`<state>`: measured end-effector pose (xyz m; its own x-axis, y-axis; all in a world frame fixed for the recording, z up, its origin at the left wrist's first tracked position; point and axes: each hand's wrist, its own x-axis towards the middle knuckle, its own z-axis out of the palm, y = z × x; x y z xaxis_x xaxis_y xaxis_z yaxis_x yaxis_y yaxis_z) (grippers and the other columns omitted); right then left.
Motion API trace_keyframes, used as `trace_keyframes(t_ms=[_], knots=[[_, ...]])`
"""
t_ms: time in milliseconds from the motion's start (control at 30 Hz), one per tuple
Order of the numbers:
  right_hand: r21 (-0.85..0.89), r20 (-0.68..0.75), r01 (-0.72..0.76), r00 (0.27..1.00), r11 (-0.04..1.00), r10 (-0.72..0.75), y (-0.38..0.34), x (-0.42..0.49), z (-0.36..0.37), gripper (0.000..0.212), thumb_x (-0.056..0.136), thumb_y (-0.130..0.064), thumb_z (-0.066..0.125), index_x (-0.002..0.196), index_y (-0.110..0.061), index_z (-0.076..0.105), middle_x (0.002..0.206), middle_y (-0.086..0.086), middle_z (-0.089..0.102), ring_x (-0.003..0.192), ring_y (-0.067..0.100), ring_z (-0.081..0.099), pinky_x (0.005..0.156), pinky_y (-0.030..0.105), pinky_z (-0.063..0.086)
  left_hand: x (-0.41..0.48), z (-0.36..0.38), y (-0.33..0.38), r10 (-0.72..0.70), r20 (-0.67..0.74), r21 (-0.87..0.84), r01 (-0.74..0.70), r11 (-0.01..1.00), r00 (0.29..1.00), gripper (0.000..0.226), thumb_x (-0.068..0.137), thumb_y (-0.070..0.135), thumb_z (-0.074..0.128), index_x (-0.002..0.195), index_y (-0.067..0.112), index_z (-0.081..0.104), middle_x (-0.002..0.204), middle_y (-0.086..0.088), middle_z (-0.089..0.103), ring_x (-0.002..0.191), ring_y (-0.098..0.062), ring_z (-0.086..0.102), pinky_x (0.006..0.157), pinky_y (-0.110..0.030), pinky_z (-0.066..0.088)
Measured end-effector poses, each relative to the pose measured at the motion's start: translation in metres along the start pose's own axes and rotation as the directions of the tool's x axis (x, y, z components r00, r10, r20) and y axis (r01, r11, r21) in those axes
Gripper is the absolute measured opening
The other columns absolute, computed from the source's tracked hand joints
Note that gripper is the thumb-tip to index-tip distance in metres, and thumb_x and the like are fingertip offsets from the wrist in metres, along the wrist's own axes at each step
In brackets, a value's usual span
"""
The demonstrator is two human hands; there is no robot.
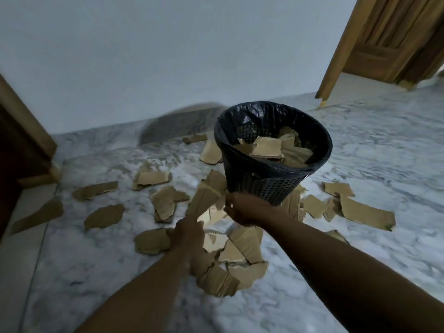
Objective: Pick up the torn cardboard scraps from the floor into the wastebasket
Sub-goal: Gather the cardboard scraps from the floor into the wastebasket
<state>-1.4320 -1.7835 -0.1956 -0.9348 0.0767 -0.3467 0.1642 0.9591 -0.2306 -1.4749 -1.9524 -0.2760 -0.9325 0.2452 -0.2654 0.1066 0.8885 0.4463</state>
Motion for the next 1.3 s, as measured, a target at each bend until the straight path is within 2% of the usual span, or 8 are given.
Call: trace_keyframes(t_ms=[267, 533, 667, 833, 933, 1100, 1200, 1300], knots=[[0.018, 0.089, -0.269, 0.96, 0.963, 0.267, 0.014, -0.017, 0.11, 0.059, 0.094, -0.055, 0.047, 0.143, -0.021, 0.04, 0.143, 0.016, 0.037, 0.131, 0.043, 0.037, 0.105, 0.054, 0.036, -0.029, -0.008, -0.049, -0.027, 0.009, -0.331, 0.029, 0.943, 1.0, 0.021, 0.084, 0.034, 0.051, 0.088, 0.015, 0.059, 0.083, -0.007, 0.059, 0.087, -0.035, 0.06, 0.074, -0.039, 0.048], [0.269, -0.077, -0.432, 0.881, 0.861, 0.467, 0.017, -0.021, 0.135, 0.051, 0.079, -0.015, 0.047, 0.129, -0.008, 0.045, 0.127, 0.014, 0.043, 0.112, 0.038, 0.04, 0.093, 0.045, 0.041, -0.052, 0.018, -0.048, 0.055, 0.25, 0.215, -0.111, 0.97, 0.967, 0.073, 0.083, 0.065, 0.044, 0.14, 0.019, 0.044, 0.149, -0.01, 0.037, 0.128, -0.033, 0.047, 0.105, -0.052, 0.03], [0.395, -0.003, -0.496, 0.841, 0.773, 0.541, 0.021, -0.025, 0.13, 0.065, 0.076, -0.034, 0.063, 0.129, -0.009, 0.036, 0.125, 0.018, 0.043, 0.113, 0.042, 0.041, 0.097, 0.049, 0.039, -0.054, 0.02, -0.039, 0.142, 0.256, 0.155, -0.186, 0.97, 0.956, 0.045, 0.091, 0.058, 0.047, 0.118, 0.025, 0.059, 0.114, 0.002, 0.058, 0.116, -0.027, 0.056, 0.098, -0.047, 0.043], [0.68, 0.1, -0.491, 0.798, 0.545, 0.595, 0.032, -0.035, 0.115, 0.142, 0.032, -0.055, 0.087, 0.15, -0.018, 0.016, 0.134, 0.016, 0.045, 0.125, 0.04, 0.046, 0.103, 0.053, 0.044, -0.049, 0.014, -0.027, 0.196, 0.363, -0.283, -0.092, 0.955, 0.911, 0.033, 0.102, 0.032, 0.046, 0.072, 0.018, 0.048, 0.071, 0.004, 0.045, 0.069, -0.016, 0.053, 0.06, -0.026, 0.04], [0.804, 0.002, -0.376, 0.777, 0.461, 0.63, 0.046, -0.042, 0.107, 0.122, 0.043, -0.042, 0.092, 0.144, -0.018, 0.028, 0.132, 0.011, 0.054, 0.115, 0.033, 0.055, 0.094, 0.054, 0.052, -0.056, 0.008, -0.027, 0.246, 0.597, -0.203, -0.152, 0.967, 0.764, 0.039, 0.103, 0.037, 0.042, 0.131, 0.012, 0.055, 0.126, 0.002, 0.053, 0.121, -0.026, 0.052, 0.088, -0.029, 0.042], [0.759, 0.221, -0.336, 0.939, 0.558, 0.265, 0.05, -0.054, 0.078, 0.086, 0.075, -0.001, 0.081, 0.144, -0.01, 0.031, 0.124, 0.011, 0.053, 0.093, 0.018, 0.058, 0.089, 0.04, 0.054, -0.071, 0.027, -0.041, 0.147, 0.507, 0.296, -0.332, 0.896, 0.849, 0.057, 0.084, 0.056, 0.039, 0.136, 0.037, 0.048, 0.14, -0.003, 0.046, 0.134, -0.028, 0.037, 0.108, -0.056, 0.024], [0.359, 0.483, -0.337, 0.865, 0.87, 0.135, 0.042, -0.05, 0.07, 0.102, 0.073, -0.026, 0.085, 0.154, -0.02, 0.024, 0.151, 0.006, 0.039, 0.128, 0.025, 0.045, 0.106, 0.039, 0.041, -0.074, 0.038, -0.045, 0.36, 0.241, 0.361, -0.428, 0.829, 0.901, 0.061, 0.074, 0.067, 0.044, 0.118, 0.026, 0.057, 0.121, 0.0, 0.052, 0.119, -0.025, 0.047, 0.096, -0.048, 0.037], [0.177, 0.546, -0.212, 0.834, 0.961, 0.083, 0.028, -0.048, 0.083, 0.098, 0.07, -0.026, 0.087, 0.149, -0.014, 0.032, 0.148, 0.005, 0.041, 0.127, 0.025, 0.044, 0.098, 0.031, 0.04, -0.069, 0.047, -0.048, 0.408, 0.297, 0.259, -0.484, 0.836, 0.863, 0.067, 0.07, 0.065, 0.062, 0.124, 0.027, 0.049, 0.128, 0.004, 0.048, 0.12, -0.023, 0.045, 0.09, -0.042, 0.044]])
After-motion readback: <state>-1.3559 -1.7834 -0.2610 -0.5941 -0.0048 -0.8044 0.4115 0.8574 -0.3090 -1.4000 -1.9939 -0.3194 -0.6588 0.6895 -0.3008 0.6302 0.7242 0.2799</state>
